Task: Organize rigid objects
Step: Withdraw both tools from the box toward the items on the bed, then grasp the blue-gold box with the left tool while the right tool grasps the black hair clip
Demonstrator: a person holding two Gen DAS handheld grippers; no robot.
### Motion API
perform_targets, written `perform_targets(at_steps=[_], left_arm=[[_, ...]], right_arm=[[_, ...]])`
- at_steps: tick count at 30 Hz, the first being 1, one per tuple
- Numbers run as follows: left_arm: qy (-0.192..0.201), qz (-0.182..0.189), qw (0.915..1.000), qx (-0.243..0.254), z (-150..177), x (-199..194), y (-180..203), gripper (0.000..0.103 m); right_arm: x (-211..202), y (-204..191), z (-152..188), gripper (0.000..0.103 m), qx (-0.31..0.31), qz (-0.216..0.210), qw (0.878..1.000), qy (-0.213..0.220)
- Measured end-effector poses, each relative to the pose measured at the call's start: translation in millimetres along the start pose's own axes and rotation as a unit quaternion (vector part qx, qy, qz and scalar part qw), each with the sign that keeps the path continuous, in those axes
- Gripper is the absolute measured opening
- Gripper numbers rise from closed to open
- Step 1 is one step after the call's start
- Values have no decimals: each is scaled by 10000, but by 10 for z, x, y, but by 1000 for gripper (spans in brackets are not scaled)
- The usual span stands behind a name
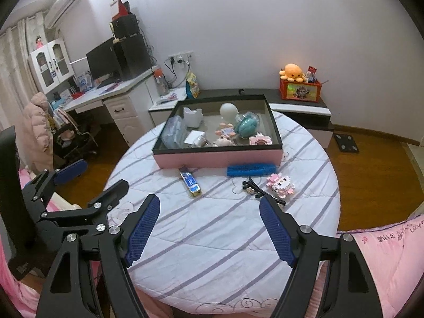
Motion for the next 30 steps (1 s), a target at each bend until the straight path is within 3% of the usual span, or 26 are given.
perform_targets(at_steps=[11,15,23,27,30], left_arm=[[-629,13,9980,-40,230,575,88,92],[-1063,0,9943,-72,372,912,129,92],[-1542,65,9879,-135,557,1384,228,92],[-1751,134,9843,-190,658,1546,277,92],[-1867,244,9818,-263,711,1625,298,92]], right_arm=[[552,234,187,79,-158,-142,9980,-598],[859,388,273,79,-152,-141,9957,-903],[1370,681,397,78,1,-267,9908,-1326],[1533,719,464,67,-28,-397,9875,-1525],[1613,717,480,66,-200,-389,9873,-1525]])
Point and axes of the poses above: each gripper's, at about its wrist camera, not at the fingertips, and x roughly the way its jaws point, y to its right, z to its underside, the point moved 7 cm from there along x, roughly the way its jaws point, and after that the axes turned 12 degrees about y, right-handed, at the moved point
